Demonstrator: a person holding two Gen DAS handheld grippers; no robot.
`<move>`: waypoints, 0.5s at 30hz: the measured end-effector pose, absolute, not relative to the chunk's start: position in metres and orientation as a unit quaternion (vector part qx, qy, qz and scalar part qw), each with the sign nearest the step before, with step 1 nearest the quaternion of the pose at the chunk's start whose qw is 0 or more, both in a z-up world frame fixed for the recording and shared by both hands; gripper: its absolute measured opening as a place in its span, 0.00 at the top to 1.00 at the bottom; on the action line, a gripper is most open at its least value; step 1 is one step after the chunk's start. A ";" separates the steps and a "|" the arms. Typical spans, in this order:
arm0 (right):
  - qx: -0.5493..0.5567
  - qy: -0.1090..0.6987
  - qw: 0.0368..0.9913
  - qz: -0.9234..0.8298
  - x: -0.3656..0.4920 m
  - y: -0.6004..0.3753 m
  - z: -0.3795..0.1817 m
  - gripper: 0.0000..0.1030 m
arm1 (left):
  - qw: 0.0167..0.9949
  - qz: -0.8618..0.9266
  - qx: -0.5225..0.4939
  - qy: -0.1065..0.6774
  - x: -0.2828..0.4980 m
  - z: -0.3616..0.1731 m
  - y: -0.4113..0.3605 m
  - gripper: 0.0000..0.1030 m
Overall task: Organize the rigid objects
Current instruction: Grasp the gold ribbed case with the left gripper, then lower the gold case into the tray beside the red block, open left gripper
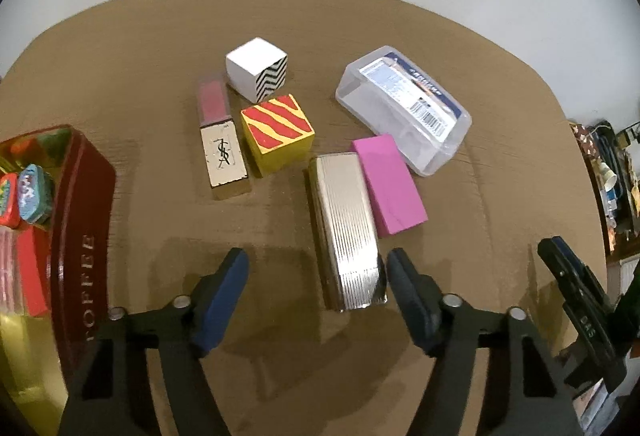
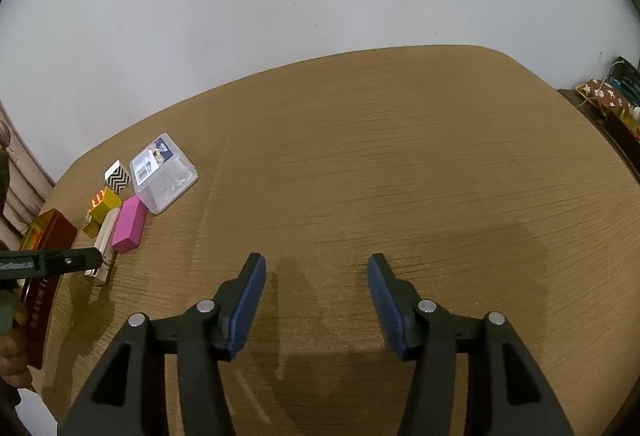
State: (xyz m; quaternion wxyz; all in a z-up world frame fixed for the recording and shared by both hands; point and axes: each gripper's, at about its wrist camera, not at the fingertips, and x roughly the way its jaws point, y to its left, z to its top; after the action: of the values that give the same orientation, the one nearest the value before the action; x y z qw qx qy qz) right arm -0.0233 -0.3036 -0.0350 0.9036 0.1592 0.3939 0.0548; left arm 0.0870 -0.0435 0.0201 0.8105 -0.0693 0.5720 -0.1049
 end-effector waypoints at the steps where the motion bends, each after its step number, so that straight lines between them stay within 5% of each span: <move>1: 0.161 0.394 0.903 0.056 -0.023 -0.304 -0.035 0.47 | 0.811 -0.104 -0.069 0.572 0.087 0.020 -0.043 0.38; 4: 0.164 0.393 0.903 0.057 -0.024 -0.308 -0.037 0.46 | 0.816 -0.104 -0.058 0.566 0.086 0.022 -0.045 0.45; 13: 0.168 0.392 0.903 0.059 -0.026 -0.310 -0.037 0.46 | 0.821 -0.098 -0.040 0.561 0.099 0.021 -0.052 0.48; 15: 0.169 0.392 0.902 0.059 -0.026 -0.311 -0.037 0.46 | 0.825 -0.089 -0.027 0.558 0.100 0.019 -0.058 0.63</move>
State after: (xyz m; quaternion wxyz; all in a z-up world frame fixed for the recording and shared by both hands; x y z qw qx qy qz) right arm -0.0262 -0.3108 -0.0367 0.9025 0.1692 0.3917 0.0588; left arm 0.1002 -0.0580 0.0194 0.8248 -0.0272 0.5577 -0.0888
